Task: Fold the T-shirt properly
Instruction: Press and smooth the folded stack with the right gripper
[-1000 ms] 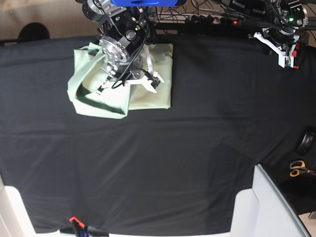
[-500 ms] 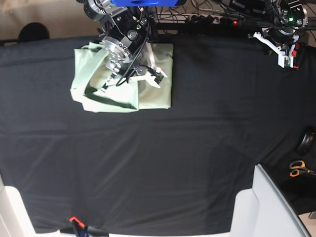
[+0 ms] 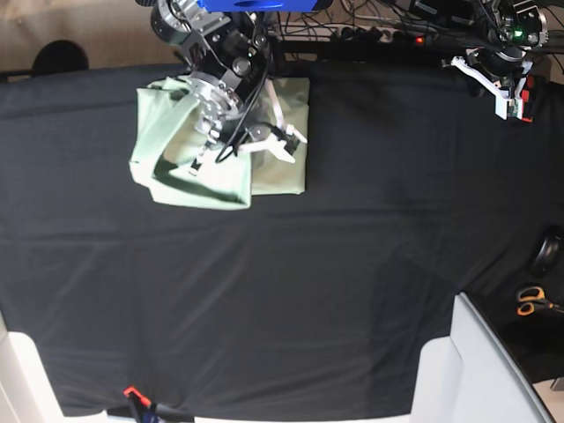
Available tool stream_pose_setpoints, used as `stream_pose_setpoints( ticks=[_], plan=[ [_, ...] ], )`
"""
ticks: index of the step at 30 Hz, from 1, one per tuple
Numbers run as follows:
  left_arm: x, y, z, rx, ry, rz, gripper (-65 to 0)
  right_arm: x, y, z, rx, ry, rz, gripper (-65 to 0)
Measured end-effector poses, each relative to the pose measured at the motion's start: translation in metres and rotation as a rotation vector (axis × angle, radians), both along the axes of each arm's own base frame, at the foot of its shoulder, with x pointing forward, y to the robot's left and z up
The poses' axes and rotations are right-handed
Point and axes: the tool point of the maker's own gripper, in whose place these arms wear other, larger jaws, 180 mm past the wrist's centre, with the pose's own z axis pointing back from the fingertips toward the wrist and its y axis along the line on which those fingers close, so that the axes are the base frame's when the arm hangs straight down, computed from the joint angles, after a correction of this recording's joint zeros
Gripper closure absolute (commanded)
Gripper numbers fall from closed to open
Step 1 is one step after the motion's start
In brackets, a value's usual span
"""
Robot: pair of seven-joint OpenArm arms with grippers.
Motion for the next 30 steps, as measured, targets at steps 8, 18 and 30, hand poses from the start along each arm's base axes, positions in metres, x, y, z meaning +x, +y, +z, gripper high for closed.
stream_pose_setpoints(
  ticks=[8,18,30],
  plan=[
    [0.000,0.000,0.000,-0.001,0.000,0.001,0.0,0.007,0.021,0.005,0.100,0.044,-0.074,-0.1],
    [0.000,0.002,0.001,0.003,0.000,0.002,0.0,0.004,0.020,0.003,0.125,0.043,-0.125,-0.1],
    [0.000,0.002,0.001,0.002,-0.001,0.002,0.0,-0.002,0.020,0.001,0.124,0.056,-0.126,-1.0]
  ],
)
